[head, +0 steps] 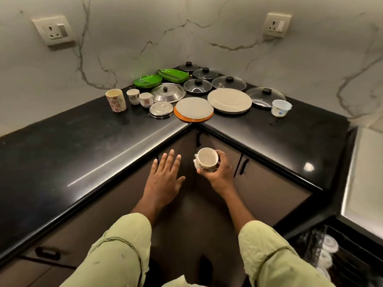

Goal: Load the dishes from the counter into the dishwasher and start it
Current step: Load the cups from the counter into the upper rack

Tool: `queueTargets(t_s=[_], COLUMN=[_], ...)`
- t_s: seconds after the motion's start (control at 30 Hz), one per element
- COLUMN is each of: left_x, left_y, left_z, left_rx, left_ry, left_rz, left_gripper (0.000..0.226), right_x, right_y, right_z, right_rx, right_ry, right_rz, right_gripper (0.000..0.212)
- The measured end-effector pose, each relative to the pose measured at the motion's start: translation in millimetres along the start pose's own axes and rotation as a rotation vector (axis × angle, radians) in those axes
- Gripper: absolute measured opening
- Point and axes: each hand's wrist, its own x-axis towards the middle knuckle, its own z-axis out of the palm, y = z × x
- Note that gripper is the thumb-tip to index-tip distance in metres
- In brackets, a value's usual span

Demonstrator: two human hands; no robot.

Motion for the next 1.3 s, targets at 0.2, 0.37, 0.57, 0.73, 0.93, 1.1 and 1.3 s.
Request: queueTargets(t_s=[0.2,0.37,0.57,0.73,0.93,1.1,1.3], left_x=[-77,-118,-157,-189,-214,-233,-243], left_y=[14,44,106,148,201,253,295], left_z=[8,2,1,19,35,48,67], left_rx=[-0.009,-0.032,-0.096,-0.093,-0.086,-0.099,-0.078], left_ry=[-0.049,-0.063,-0.073,-0.144,-0.221,-0.29,-0.37], left_rz=[0.099,0.226,0.378,0.481,0.623,0.72,0.726], left_gripper=[0.071,0.069,0.066,0.066,0.066,0.065,0.064], right_x=[-94,-167,-239,-291,-348,-388,-409], right_y=[6,2,2,8,23,47,80], right_z=[-18,-48,-102,-142,-184,-219,-256], right_rx=[-0.01,0.008,-0.03,-0.055,-0.052,-0.061,-0.075], right_ry=[0.084,0.171,0.246,0.328,0.418,0.463,0.44], right_rz=[0.067,0.117,0.21,0.268,0.385,0.486,0.577], right_gripper=[0.077,0.076,0.075,0.073,0.075,0.079,0.075])
